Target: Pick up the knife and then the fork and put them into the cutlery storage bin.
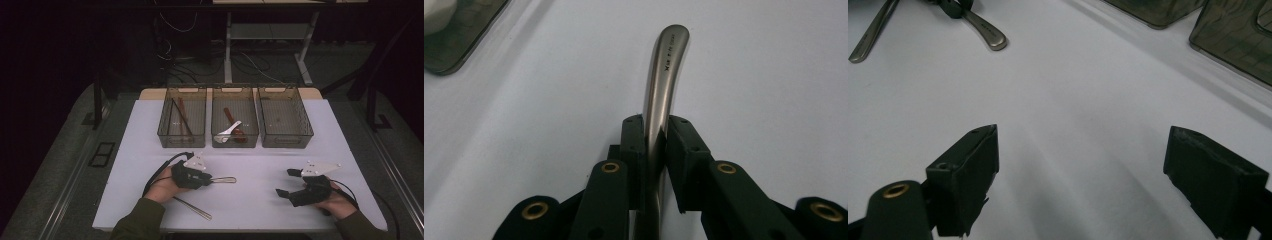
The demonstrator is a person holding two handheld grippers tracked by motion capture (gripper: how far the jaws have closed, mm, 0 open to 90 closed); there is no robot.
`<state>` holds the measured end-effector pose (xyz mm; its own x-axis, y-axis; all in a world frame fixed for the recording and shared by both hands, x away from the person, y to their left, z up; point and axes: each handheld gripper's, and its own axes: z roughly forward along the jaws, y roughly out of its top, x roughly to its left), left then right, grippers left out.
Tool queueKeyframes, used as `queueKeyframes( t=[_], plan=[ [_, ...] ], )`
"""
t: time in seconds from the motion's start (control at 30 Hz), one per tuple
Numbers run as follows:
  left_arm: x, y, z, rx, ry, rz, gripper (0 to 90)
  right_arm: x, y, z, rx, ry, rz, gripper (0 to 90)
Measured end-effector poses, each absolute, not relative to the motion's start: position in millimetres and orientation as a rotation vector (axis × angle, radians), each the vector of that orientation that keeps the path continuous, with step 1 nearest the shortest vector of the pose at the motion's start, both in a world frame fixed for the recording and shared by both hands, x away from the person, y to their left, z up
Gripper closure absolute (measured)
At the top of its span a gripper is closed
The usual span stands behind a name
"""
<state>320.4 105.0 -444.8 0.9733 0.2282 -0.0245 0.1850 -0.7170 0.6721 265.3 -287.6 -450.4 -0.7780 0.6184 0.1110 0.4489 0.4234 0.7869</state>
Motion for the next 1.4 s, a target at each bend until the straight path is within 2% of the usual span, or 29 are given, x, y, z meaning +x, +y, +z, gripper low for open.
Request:
queueKeyframes(
  t=[0.43,0.67,0.83,1.0,1.27,1.4],
  plan=[
    [331.4,106.3,-444.2,2.392,0.244,-0.007,78.9,266.6,-287.8,-450.0,0.973,2.484,1.281,14.4],
    [341.3,102.1,-440.9,2.421,0.219,0.023,79.0,268.5,-287.9,-447.0,0.989,2.479,1.274,14.4],
    [346.1,96.0,-435.1,2.417,0.215,0.014,79.1,274.7,-287.0,-435.9,0.978,2.497,1.28,14.4],
    [347.0,83.6,-426.5,2.403,0.18,-0.004,79.0,285.7,-275.6,-415.9,0.819,2.657,1.313,15.1],
    [340.0,52.3,-406.7,2.4,0.072,-0.014,79.0,310.5,-225.4,-395.2,0.483,2.831,1.14,25.8],
    [335.4,38.2,-396.2,2.384,0.025,-0.023,79.0,321.9,-201.6,-388.1,0.376,2.91,1.096,34.0]
  ],
)
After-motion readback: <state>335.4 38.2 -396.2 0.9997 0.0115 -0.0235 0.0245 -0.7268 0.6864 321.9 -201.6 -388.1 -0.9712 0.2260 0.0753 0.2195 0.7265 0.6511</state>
